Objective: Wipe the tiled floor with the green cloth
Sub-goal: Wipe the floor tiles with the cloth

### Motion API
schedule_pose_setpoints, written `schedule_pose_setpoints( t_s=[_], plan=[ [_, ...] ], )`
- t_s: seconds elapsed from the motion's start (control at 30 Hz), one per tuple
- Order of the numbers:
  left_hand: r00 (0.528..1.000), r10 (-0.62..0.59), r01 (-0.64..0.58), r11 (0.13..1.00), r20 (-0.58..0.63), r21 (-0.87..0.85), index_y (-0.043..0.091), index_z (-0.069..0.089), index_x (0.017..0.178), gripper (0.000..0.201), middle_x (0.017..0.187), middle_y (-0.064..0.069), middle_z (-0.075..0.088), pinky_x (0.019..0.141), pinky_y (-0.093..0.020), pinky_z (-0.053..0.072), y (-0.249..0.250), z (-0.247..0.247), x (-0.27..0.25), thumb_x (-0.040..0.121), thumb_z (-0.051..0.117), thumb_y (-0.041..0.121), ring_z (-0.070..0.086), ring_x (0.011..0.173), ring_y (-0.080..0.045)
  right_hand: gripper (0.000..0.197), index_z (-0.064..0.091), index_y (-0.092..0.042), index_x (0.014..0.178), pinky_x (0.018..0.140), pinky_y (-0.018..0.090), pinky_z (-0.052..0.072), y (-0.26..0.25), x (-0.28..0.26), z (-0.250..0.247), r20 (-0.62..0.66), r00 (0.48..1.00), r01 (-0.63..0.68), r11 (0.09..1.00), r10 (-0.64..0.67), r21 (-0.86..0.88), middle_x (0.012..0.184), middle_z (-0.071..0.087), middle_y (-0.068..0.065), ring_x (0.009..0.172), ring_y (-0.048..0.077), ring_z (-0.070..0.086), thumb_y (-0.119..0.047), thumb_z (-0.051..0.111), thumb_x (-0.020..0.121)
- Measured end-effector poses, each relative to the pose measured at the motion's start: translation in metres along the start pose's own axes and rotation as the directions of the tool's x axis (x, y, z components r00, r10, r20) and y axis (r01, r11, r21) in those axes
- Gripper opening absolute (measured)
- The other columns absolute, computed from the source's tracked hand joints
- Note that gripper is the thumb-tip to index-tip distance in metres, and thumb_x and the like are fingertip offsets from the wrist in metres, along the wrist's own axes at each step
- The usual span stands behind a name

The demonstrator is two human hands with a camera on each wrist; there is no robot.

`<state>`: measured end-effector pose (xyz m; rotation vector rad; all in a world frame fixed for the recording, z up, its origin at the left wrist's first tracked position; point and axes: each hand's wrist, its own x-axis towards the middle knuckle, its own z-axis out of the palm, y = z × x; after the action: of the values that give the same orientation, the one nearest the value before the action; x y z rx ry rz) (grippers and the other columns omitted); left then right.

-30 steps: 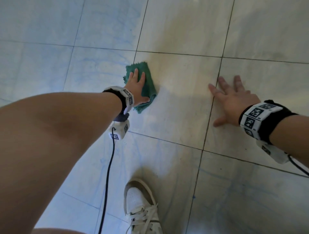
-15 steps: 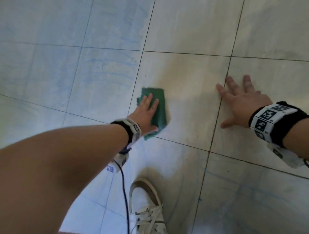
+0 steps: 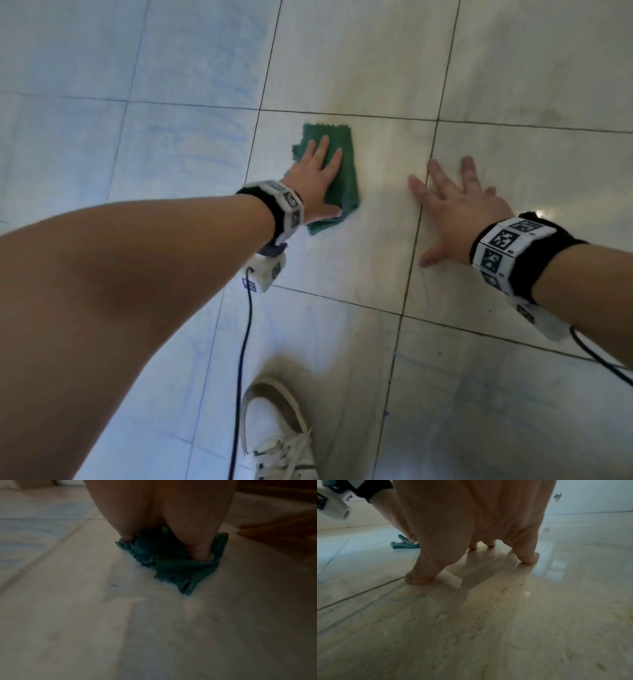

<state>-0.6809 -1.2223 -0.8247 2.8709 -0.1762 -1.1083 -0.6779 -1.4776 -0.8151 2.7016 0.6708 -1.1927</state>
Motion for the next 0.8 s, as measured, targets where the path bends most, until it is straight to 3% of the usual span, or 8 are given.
schedule_pose_setpoints(
  t_s=[0.1,0.23,0.33,0.47,0.57,0.67,0.8],
  plan=[
    [0.995,0.095,-0.097,0.992,0.033,0.081,0.019,-0.014,0.157,0.111,0.160,-0.010,-0.028,0.121,-0.049,0.004,0.048,0.014,-0.003,0.087,0.066,0.051,-0.018,0.150,-0.030,0.138,-0.022,-0.040,0.152,0.116,0.064,0.018,0.001,0.000,-0.001,0.003,1.000,0.001,1.000,-0.001,-0.001,0.159,-0.034,-0.008,0.147,0.040,-0.025,-0.068,0.079,0.063],
    [0.994,0.084,-0.091,0.990,0.065,0.103,0.020,-0.016,0.156,0.111,0.159,-0.009,-0.031,0.122,-0.049,0.004,0.077,0.040,-0.018,0.088,0.066,0.050,-0.020,0.149,-0.029,0.138,-0.020,-0.040,0.153,0.117,0.063,0.019,0.003,0.000,-0.003,0.007,1.000,0.018,1.000,-0.017,-0.018,0.160,-0.032,-0.009,0.148,0.040,-0.023,-0.068,0.080,0.063],
    [0.995,0.092,-0.095,0.994,0.048,0.061,0.022,-0.016,0.156,0.111,0.160,-0.007,-0.030,0.122,-0.045,0.003,0.062,0.045,-0.032,0.087,0.066,0.051,-0.020,0.149,-0.028,0.135,-0.019,-0.041,0.154,0.117,0.062,0.019,0.009,-0.007,-0.003,0.012,0.999,0.041,0.999,-0.041,-0.016,0.160,-0.032,-0.009,0.148,0.038,-0.023,-0.064,0.081,0.065],
    [0.994,-0.076,0.073,0.996,0.078,0.045,0.019,-0.017,0.155,0.112,0.160,-0.010,-0.029,0.122,-0.043,0.003,0.005,0.038,-0.052,0.088,0.067,0.049,-0.017,0.150,-0.030,0.133,-0.017,-0.041,0.154,0.116,0.061,0.019,0.021,-0.024,0.012,0.023,0.999,0.031,0.999,-0.032,0.010,0.160,-0.032,-0.010,0.148,0.034,-0.024,-0.060,0.082,0.067],
    [0.989,-0.120,0.113,0.991,0.092,0.077,0.016,-0.017,0.155,0.112,0.160,-0.011,-0.028,0.123,-0.049,0.009,0.005,0.043,-0.057,0.088,0.066,0.049,-0.017,0.150,-0.032,0.133,-0.017,-0.042,0.154,0.116,0.061,0.021,0.032,-0.035,0.025,0.015,1.000,0.006,0.999,-0.007,0.033,0.160,-0.031,-0.010,0.149,0.034,-0.024,-0.059,0.082,0.067],
    [0.997,-0.006,-0.001,0.996,0.080,0.086,0.017,-0.016,0.155,0.111,0.159,-0.010,-0.030,0.122,-0.052,0.012,0.058,0.051,-0.057,0.088,0.065,0.051,-0.018,0.149,-0.032,0.132,-0.015,-0.040,0.155,0.113,0.061,0.027,0.039,-0.043,0.030,0.002,1.000,-0.010,0.999,0.010,0.040,0.162,-0.028,-0.009,0.150,0.034,-0.020,-0.059,0.083,0.067],
    [0.970,0.211,-0.224,0.968,0.122,0.111,0.018,-0.014,0.156,0.108,0.159,-0.010,-0.031,0.122,-0.051,0.003,0.161,0.073,-0.059,0.089,0.065,0.047,-0.022,0.148,-0.032,0.131,-0.013,-0.039,0.156,0.112,0.059,0.031,0.046,-0.051,0.035,-0.008,0.999,-0.045,0.999,0.045,0.027,0.163,-0.025,-0.007,0.151,0.033,-0.018,-0.058,0.083,0.068]
  ],
)
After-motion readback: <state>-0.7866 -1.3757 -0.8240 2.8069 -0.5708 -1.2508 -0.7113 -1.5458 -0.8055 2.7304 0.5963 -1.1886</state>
